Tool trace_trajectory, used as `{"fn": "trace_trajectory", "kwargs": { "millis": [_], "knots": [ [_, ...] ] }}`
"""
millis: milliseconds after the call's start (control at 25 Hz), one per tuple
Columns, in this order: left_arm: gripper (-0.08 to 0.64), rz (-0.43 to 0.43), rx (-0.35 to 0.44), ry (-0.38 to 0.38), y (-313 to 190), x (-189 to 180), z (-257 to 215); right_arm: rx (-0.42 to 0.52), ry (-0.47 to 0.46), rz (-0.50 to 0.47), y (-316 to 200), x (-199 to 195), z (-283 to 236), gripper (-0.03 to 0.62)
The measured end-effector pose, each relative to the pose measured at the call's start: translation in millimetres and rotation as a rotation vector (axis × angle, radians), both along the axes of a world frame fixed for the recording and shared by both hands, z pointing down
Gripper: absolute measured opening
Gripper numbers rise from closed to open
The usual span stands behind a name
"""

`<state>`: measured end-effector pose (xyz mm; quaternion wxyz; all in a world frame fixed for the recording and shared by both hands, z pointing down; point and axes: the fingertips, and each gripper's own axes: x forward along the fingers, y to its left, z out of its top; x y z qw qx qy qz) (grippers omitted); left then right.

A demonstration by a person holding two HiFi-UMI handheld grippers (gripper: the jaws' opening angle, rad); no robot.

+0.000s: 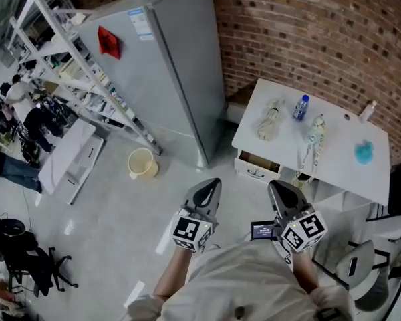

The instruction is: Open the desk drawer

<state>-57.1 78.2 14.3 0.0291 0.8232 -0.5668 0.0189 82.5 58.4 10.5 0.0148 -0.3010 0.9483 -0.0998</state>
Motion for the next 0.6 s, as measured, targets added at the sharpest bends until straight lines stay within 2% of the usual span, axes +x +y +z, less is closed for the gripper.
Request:
{"fn": "trace_trajectory", "kwargs": {
  "millis": [240,360,600],
  "knots": [
    [0.006,-0.015,-0.032,0.040,62,-49,10,-0.015,0.031,-0.061,53,-67,6,0.026],
    [0.006,0.005,-0.041,0.054,80,-63,15,-0.005,0.060,-0.049,82,-85,8,0.026],
    [0.006,0.124,-0.066,0.081,107,-35,29,-0.017,0.087,0.039,124,-71,14,0.025]
  ]
}}
